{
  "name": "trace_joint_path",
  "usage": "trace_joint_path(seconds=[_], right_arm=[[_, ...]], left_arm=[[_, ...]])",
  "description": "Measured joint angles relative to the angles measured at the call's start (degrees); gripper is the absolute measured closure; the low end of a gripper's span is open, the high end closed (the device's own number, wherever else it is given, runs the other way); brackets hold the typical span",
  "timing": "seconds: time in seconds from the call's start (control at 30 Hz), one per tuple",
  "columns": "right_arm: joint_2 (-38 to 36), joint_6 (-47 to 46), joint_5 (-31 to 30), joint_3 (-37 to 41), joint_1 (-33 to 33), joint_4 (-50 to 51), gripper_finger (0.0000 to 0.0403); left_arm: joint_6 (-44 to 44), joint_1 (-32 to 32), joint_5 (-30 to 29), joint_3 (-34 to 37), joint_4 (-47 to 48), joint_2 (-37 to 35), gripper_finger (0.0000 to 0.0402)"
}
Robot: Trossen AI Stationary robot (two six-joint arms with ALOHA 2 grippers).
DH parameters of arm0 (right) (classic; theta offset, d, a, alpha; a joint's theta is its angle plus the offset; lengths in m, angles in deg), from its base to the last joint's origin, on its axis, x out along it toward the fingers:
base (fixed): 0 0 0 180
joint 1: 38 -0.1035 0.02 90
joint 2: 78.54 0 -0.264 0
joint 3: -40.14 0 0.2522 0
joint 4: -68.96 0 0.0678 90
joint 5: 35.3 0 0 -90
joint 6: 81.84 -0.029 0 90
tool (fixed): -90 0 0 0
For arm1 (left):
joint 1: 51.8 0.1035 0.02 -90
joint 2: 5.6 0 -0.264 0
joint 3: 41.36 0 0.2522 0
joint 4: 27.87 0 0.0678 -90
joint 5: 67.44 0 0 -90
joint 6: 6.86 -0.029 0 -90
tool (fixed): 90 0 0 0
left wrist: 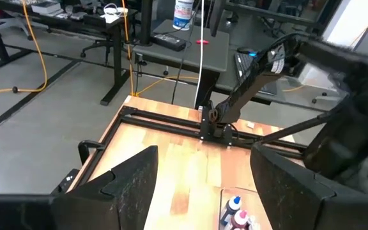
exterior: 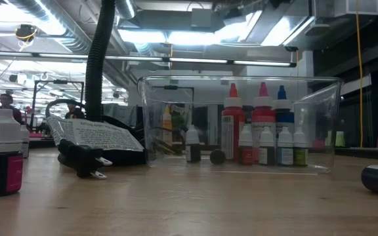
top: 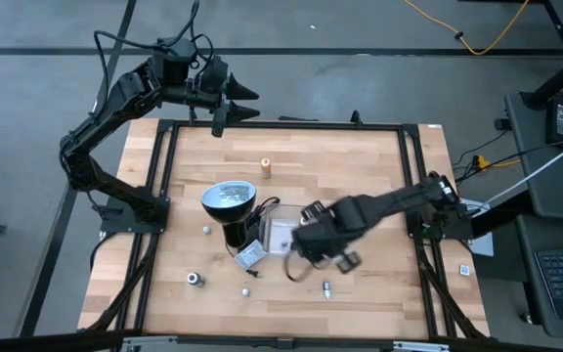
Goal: Pick & Place food coloring
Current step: Put the small red food coloring bottle into the transparent bin
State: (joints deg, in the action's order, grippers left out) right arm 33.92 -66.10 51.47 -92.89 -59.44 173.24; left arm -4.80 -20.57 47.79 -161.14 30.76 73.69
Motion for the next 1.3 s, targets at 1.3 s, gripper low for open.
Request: trace_joint_path(seconds=[1.3], right_arm=[[-2.38,23.41,-4.24,29.35,-15.38,-30.28,0.0178]], left_arm=[[13.26,0.01,-3.52,-0.02,3.03,-0.22,0.0141]])
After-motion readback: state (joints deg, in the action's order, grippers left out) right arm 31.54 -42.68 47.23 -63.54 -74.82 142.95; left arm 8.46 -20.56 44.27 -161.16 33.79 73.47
